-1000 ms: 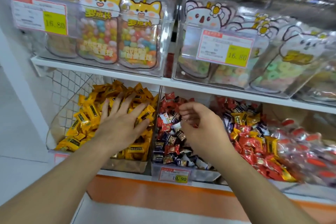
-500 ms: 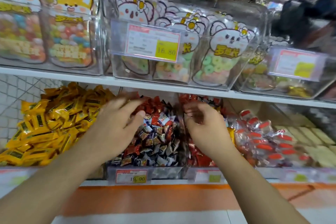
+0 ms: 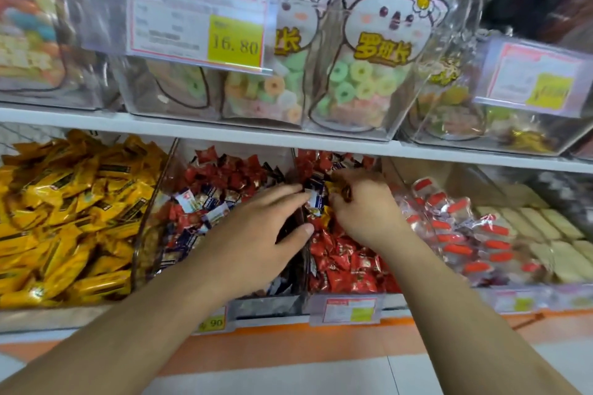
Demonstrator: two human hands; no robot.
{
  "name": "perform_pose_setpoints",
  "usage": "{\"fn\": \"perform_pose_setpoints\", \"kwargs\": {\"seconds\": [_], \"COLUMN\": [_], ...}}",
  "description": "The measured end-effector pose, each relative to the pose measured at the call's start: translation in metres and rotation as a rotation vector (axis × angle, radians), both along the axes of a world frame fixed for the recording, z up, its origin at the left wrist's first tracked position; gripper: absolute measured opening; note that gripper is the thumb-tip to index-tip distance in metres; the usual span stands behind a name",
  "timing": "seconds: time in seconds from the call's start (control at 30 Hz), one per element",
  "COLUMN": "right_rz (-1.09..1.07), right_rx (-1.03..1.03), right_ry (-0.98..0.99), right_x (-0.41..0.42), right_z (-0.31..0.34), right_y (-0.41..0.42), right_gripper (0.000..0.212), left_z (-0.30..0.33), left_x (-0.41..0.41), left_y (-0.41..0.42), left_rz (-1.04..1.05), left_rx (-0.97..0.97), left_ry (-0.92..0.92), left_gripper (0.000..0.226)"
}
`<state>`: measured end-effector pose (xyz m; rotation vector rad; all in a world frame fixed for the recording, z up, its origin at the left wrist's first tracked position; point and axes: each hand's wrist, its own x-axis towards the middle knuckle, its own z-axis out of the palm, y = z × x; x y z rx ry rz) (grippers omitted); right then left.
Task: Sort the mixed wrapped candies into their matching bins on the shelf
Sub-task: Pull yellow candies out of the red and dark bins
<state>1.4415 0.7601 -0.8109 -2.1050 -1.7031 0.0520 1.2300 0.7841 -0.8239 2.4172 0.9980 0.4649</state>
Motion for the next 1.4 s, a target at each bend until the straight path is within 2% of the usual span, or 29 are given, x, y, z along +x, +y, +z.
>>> {"fn": "perform_pose_setpoints", "kwargs": {"seconds": [0.13, 0.27, 0.43, 0.5, 0.6, 0.67, 0.73, 0.9, 1.0, 1.2, 1.4], "right_rz": [-0.103, -0.139, -0.171, -0.127, 0.006, 0.084, 0.066, -0.142, -0.122, -0.074, -0.122], "right_rx": [0.053, 0.192, 0.342, 0.345, 0.243, 0.187, 0.186, 0.198, 0.091, 0.018, 0.041], "right_ry": [-0.022, 0.189, 0.48, 0.596, 0.814, 0.896, 0.862, 0.314, 0.106, 0.153, 0.16], "right_x": [0.006, 0.011, 0.009, 0.002, -0.009, -0.013, -0.011, 0.019, 0.025, 0.027, 0.031], "right_z": [-0.003, 0.006, 0.025, 0.032, 0.038, 0.039, 0.036, 0.016, 0.007, -0.007, -0.01], "right_y": [-0.001, -0.012, -0.029, -0.037, -0.045, -0.046, -0.045, -0.028, -0.017, 0.0, 0.002], "right_gripper": [0.019, 0.01, 0.013, 0.011, 0.008, 0.008, 0.012, 0.022, 0.039, 0.052, 0.041], "left_z": [0.002, 0.004, 0.012, 0.016, 0.02, 0.021, 0.02, 0.016, 0.015, 0.009, 0.008], "left_x": [-0.001, 0.0, 0.001, 0.003, 0.006, 0.008, 0.008, 0.005, 0.004, 0.005, 0.004], "left_y": [-0.001, -0.003, -0.008, -0.01, -0.011, -0.012, -0.011, -0.008, -0.006, -0.002, 0.0], "left_rz": [-0.007, 0.008, 0.072, 0.107, 0.123, 0.094, 0.088, 0.129, 0.136, 0.135, 0.132], "left_rx": [-0.016, -0.017, 0.027, 0.023, 0.015, 0.027, 0.059, 0.055, 0.03, 0.018, 0.014], "left_ry": [-0.01, -0.05, -0.202, -0.253, -0.289, -0.316, -0.318, -0.311, -0.297, -0.3, -0.29], "left_gripper": [0.061, 0.057, 0.04, 0.044, 0.06, 0.05, 0.034, 0.025, 0.028, 0.034, 0.034]}}
